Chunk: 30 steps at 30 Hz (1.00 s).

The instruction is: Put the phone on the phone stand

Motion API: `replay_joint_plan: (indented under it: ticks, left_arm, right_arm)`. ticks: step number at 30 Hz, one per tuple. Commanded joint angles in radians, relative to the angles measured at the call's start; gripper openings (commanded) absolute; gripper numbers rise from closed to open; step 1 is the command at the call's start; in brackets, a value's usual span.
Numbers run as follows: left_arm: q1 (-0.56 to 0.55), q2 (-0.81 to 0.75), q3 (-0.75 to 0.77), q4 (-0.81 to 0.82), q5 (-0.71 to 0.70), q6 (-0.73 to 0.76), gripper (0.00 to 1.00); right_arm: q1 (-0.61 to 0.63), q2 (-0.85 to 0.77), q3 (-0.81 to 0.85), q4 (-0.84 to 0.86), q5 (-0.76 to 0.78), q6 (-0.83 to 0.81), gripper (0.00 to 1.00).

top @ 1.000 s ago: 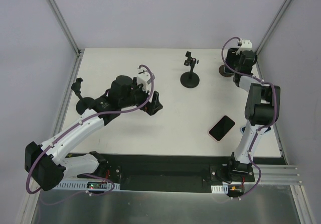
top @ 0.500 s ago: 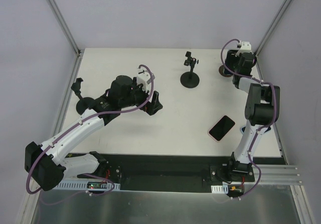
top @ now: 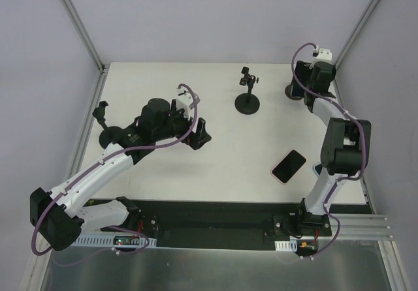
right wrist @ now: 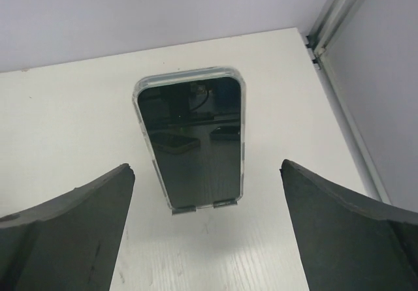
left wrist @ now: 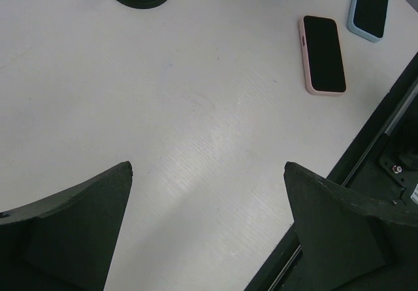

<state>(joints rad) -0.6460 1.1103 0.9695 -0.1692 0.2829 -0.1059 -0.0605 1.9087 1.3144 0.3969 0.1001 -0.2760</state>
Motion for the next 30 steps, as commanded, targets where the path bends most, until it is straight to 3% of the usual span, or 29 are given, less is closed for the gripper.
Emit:
replay_joint_plan:
  ticks: [1, 5, 6, 9, 10, 13, 19, 25, 30]
  left_arm:
    - [0.009, -0.053, 0.006, 0.030, 0.030, 0.005, 0.99]
    - [0.011, -0.067, 0.011, 0.031, 0.050, -0.028, 0.99]
    - [0.011, -0.070, 0.011, 0.030, 0.050, -0.044, 0.99]
    - [0.011, -0.087, 0.014, 0.031, 0.038, -0.060, 0.99]
    - [0.009, -0.099, 0.012, 0.030, 0.030, -0.058, 0.99]
    - [0.012, -0.121, 0.006, 0.030, 0.002, -0.046, 0.99]
    - [0.020, -0.133, 0.006, 0.031, -0.001, -0.038, 0.99]
    - [0.028, -0.148, 0.008, 0.030, -0.004, -0.031, 0.99]
    - [0.031, -0.144, 0.011, 0.031, 0.013, -0.035, 0.99]
  right_arm:
    - [0.036, -0.212, 0.077, -0.239, 0.122, 0.083, 0.96]
    - [0.059, -0.339, 0.056, -0.470, 0.046, 0.213, 0.96]
    - [0.059, -0.355, 0.036, -0.498, -0.032, 0.306, 0.96]
    - [0.138, -0.408, -0.058, -0.561, -0.091, 0.397, 0.96]
    - [0.218, -0.419, -0.076, -0.563, -0.091, 0.384, 0.96]
    - [0.402, -0.419, -0.102, -0.575, 0.059, 0.308, 0.96]
    - [0.585, -0.306, -0.058, -0.506, 0.251, 0.323, 0.96]
    - [0.608, -0.098, 0.225, -0.650, 0.412, 0.383, 0.99]
    - [0.607, -0.045, 0.324, -0.675, 0.461, 0.383, 0.81]
